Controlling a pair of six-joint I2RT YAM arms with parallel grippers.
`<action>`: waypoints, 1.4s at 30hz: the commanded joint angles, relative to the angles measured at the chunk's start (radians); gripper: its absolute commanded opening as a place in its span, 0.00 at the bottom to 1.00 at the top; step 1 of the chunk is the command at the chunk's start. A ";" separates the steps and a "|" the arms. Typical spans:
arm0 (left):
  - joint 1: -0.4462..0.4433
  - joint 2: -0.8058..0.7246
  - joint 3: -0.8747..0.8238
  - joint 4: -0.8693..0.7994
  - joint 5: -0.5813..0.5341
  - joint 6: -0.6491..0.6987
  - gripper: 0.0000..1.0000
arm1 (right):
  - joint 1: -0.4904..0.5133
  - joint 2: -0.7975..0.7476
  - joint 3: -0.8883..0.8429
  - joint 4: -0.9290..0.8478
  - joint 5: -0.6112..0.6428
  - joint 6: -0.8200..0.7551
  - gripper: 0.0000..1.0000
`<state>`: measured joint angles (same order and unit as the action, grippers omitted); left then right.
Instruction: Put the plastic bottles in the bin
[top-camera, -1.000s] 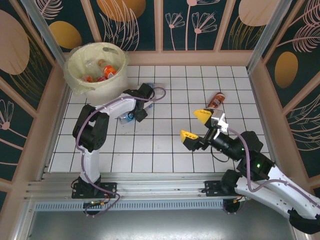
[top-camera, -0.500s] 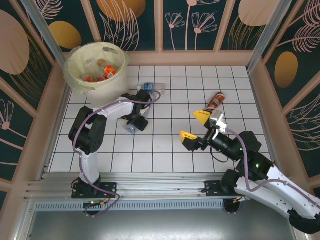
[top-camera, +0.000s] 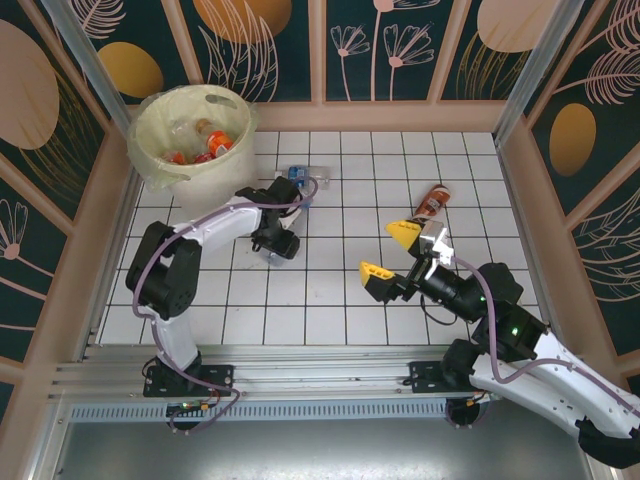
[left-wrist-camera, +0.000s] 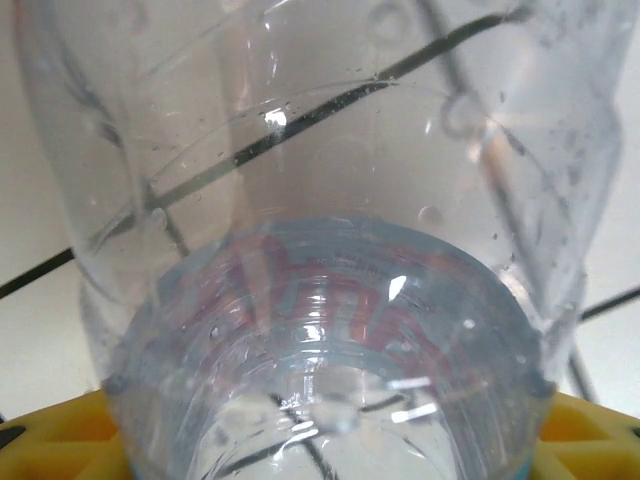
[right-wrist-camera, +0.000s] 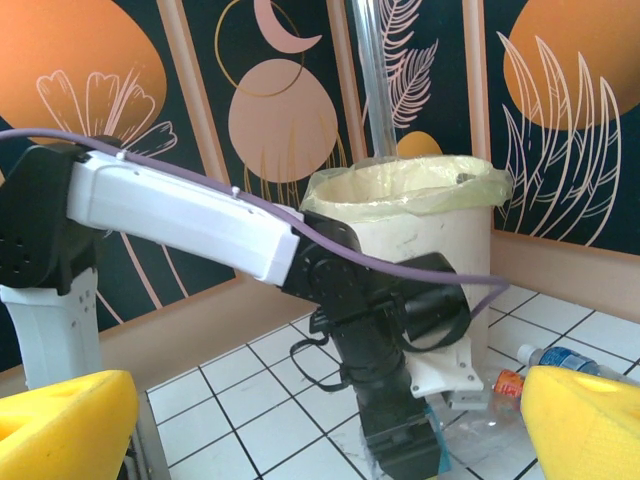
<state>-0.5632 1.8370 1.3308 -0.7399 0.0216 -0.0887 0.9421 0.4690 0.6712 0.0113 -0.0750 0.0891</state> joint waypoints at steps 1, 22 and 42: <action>-0.010 -0.116 0.000 0.120 0.184 -0.014 0.60 | -0.005 -0.009 -0.019 0.035 0.013 0.022 0.99; -0.009 -0.349 0.180 0.453 0.111 -0.007 0.60 | -0.005 -0.053 0.018 0.074 -0.092 -0.019 0.99; 0.183 -0.325 0.345 0.332 -0.351 0.090 0.59 | -0.005 -0.050 0.019 0.091 -0.082 -0.036 0.99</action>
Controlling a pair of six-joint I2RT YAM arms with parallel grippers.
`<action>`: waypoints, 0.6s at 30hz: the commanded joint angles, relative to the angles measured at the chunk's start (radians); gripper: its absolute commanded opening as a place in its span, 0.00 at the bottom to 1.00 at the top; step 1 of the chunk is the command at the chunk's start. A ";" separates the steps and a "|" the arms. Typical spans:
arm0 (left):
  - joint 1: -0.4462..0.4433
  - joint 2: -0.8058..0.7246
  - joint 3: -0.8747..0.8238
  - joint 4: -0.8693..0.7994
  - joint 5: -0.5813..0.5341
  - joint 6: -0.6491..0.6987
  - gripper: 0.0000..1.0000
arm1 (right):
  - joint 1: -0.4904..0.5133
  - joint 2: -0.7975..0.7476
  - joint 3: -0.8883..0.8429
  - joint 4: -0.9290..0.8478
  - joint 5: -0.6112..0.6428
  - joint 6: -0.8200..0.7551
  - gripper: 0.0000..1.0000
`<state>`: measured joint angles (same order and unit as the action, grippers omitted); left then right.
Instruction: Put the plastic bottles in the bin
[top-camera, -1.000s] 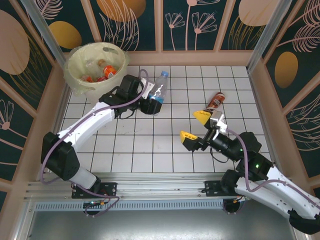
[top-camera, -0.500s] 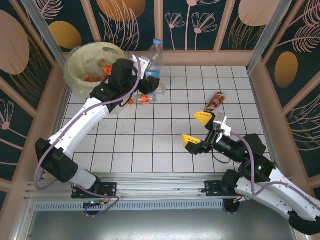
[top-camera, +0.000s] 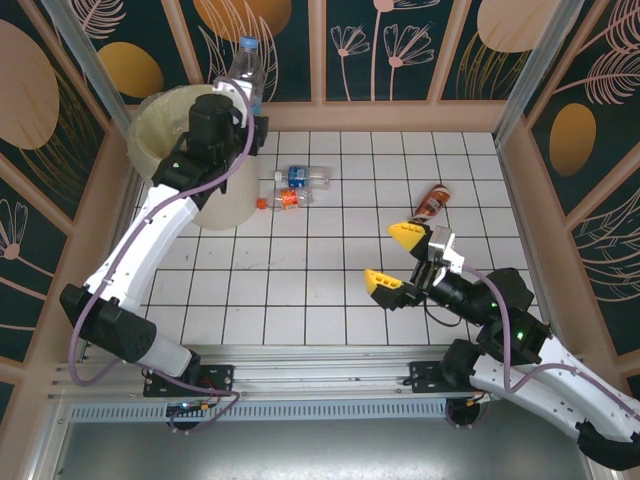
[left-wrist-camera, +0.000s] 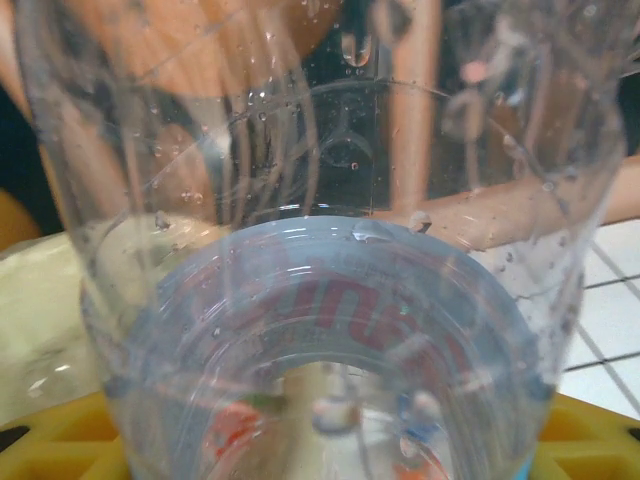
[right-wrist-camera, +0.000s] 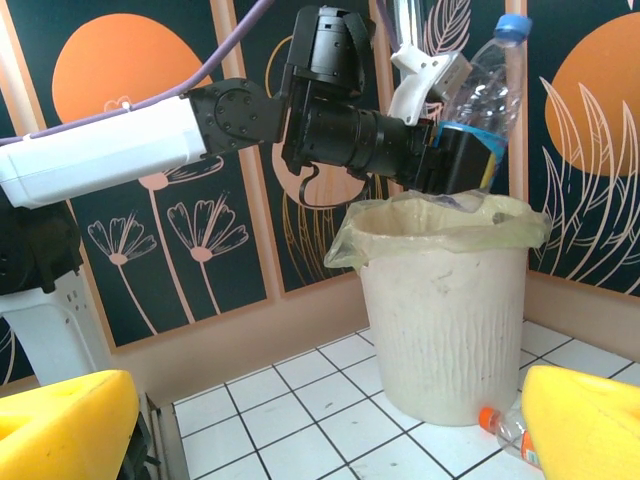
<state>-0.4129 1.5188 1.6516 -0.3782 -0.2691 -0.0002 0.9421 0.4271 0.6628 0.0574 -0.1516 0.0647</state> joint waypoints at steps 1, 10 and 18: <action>0.048 -0.005 0.021 -0.038 -0.076 0.000 0.59 | -0.005 -0.009 0.028 0.042 -0.001 -0.010 0.99; 0.187 0.093 0.093 -0.166 -0.038 0.003 0.62 | -0.005 -0.006 0.026 0.038 0.004 -0.003 0.99; 0.226 0.140 0.084 -0.239 0.137 0.046 0.64 | -0.005 -0.003 0.020 0.029 0.006 0.005 0.99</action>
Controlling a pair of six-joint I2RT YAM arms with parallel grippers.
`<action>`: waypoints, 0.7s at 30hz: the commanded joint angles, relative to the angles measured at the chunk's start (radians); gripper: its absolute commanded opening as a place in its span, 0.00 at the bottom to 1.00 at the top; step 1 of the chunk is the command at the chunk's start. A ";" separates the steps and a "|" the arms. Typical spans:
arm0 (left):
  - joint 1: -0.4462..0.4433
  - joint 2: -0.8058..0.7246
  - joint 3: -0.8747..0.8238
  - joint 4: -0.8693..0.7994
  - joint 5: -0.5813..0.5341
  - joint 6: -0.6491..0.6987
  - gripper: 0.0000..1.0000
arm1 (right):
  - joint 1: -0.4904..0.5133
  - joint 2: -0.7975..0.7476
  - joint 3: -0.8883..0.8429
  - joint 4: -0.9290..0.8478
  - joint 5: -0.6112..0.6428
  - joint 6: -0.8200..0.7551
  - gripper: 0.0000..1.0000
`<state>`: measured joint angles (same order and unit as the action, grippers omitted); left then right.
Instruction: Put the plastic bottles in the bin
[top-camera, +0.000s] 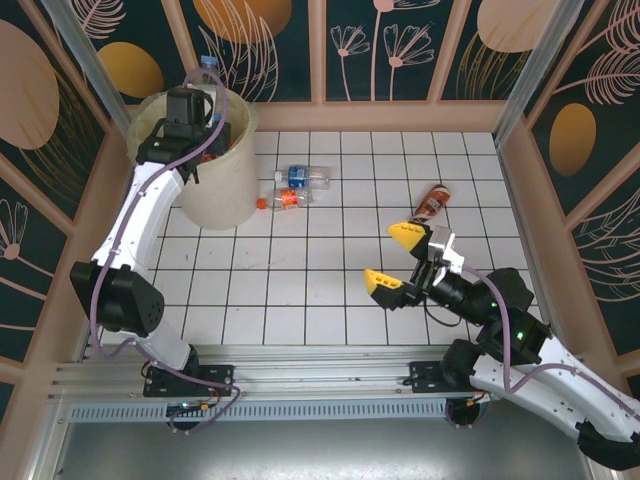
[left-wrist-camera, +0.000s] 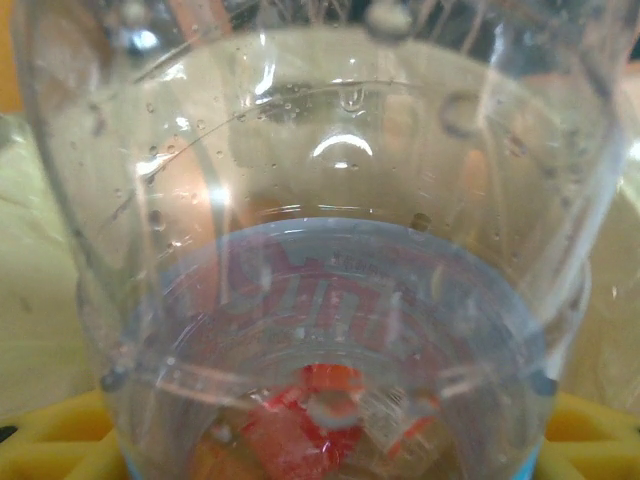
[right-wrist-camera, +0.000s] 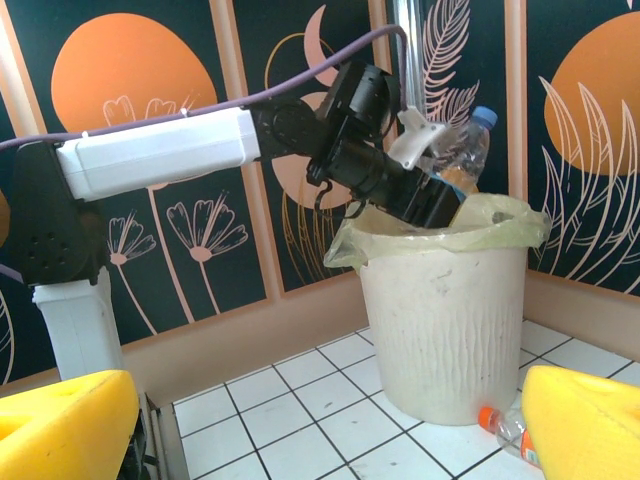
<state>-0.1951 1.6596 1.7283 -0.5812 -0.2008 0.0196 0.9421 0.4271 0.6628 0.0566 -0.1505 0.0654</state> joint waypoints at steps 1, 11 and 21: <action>0.009 0.001 0.005 -0.036 0.070 0.030 0.65 | -0.005 -0.003 0.018 0.031 0.004 0.007 0.99; 0.014 0.001 -0.015 -0.039 0.020 0.022 0.85 | -0.005 0.006 0.008 0.035 0.003 0.019 0.99; 0.014 -0.118 -0.057 0.024 0.088 -0.025 0.88 | -0.005 0.031 0.011 0.036 0.004 0.031 0.99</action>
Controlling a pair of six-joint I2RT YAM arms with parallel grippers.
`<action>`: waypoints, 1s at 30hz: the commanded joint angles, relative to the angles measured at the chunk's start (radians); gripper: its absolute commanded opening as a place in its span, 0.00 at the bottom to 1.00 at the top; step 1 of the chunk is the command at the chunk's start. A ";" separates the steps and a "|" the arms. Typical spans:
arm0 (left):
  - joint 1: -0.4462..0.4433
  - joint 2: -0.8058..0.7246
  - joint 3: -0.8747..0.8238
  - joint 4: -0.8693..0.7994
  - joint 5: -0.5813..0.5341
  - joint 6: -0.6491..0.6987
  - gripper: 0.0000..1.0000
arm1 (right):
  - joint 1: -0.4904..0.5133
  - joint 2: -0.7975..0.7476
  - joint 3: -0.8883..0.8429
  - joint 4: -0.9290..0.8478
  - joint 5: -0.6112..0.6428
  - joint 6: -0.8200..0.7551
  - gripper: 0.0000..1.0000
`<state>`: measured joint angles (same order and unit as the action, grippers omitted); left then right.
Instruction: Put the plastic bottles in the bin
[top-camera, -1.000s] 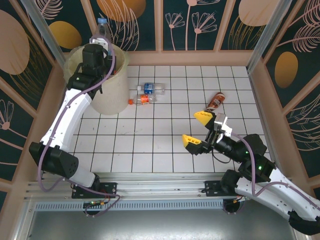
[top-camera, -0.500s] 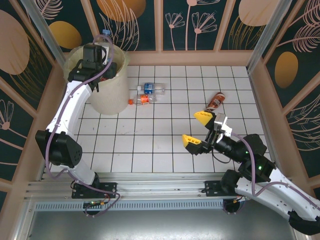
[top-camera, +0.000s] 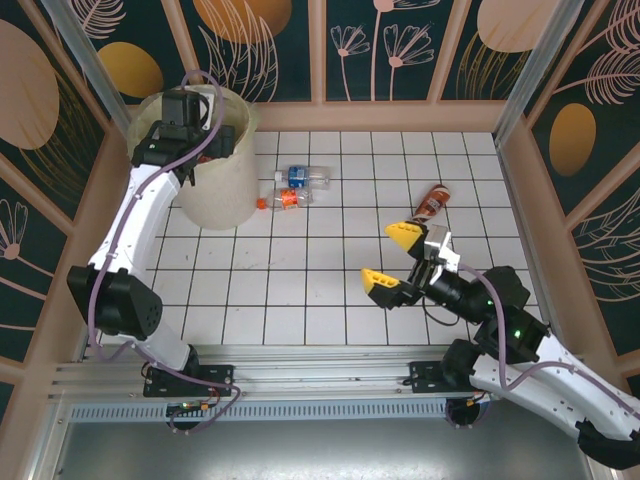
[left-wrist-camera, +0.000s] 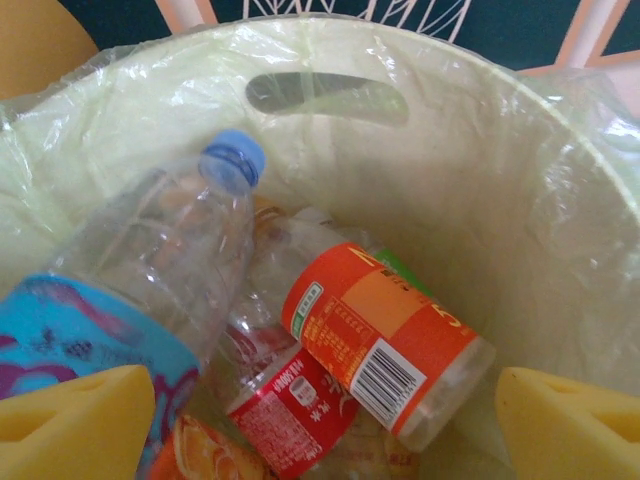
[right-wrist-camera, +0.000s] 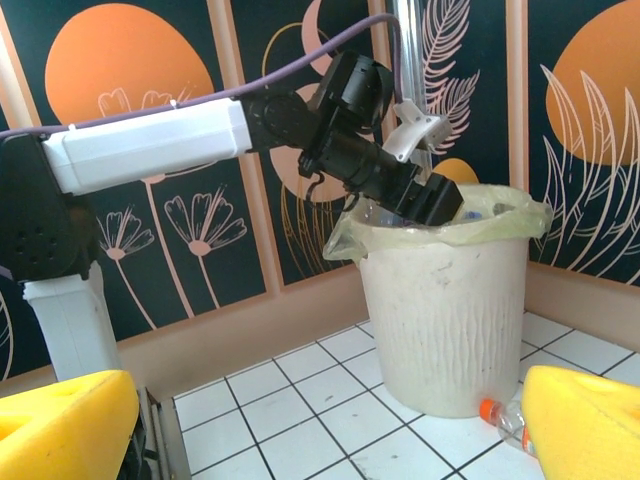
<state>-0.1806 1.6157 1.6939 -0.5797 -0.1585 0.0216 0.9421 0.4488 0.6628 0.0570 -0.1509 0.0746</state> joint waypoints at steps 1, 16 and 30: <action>-0.001 -0.096 -0.041 0.042 0.069 -0.039 0.88 | -0.006 0.016 0.013 0.037 0.006 0.028 0.99; -0.007 -0.189 -0.181 0.105 0.471 -0.136 0.89 | -0.008 0.048 0.063 0.001 0.242 0.192 0.99; -0.234 -0.146 -0.323 0.253 0.348 -0.075 0.92 | -0.008 0.005 0.068 -0.088 0.318 0.198 0.99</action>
<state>-0.4068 1.4315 1.3758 -0.3279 0.2478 -0.0635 0.9382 0.4736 0.7193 -0.0177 0.1307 0.2497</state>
